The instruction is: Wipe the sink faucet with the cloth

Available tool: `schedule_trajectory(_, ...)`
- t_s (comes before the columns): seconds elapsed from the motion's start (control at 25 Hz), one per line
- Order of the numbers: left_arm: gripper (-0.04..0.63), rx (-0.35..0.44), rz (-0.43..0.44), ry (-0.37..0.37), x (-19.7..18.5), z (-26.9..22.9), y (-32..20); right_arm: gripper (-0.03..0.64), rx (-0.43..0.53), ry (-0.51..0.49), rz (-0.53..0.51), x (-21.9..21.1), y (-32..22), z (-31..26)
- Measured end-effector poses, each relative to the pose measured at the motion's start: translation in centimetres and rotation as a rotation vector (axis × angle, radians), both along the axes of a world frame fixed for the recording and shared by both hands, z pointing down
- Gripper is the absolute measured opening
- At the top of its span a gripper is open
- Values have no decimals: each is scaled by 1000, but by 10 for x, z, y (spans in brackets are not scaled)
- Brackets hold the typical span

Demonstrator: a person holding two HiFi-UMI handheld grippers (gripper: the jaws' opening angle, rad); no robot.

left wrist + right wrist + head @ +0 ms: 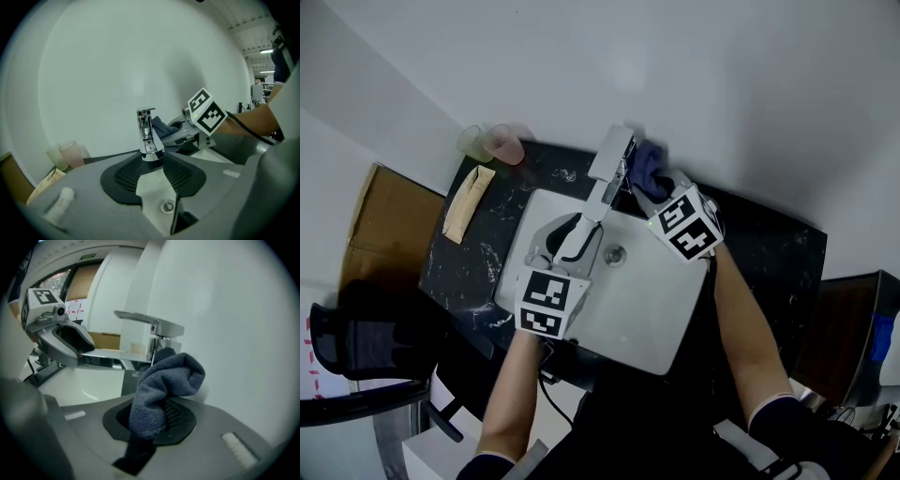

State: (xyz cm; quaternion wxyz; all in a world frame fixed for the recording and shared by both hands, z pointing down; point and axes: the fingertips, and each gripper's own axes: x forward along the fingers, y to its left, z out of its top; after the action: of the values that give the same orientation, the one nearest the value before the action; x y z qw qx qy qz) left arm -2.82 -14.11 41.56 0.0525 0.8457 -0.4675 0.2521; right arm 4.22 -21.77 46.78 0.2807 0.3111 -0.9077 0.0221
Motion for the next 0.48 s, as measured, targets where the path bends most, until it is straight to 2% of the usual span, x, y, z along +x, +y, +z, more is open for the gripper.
schedule_trajectory(0.24,144,1,1,0,0,0,0,60,-78,120,-13,0,-3,25)
schedule_trajectory(0.48,144,-1,3,-2,0,0,0,60,-103,171,-147,-20,32,32)
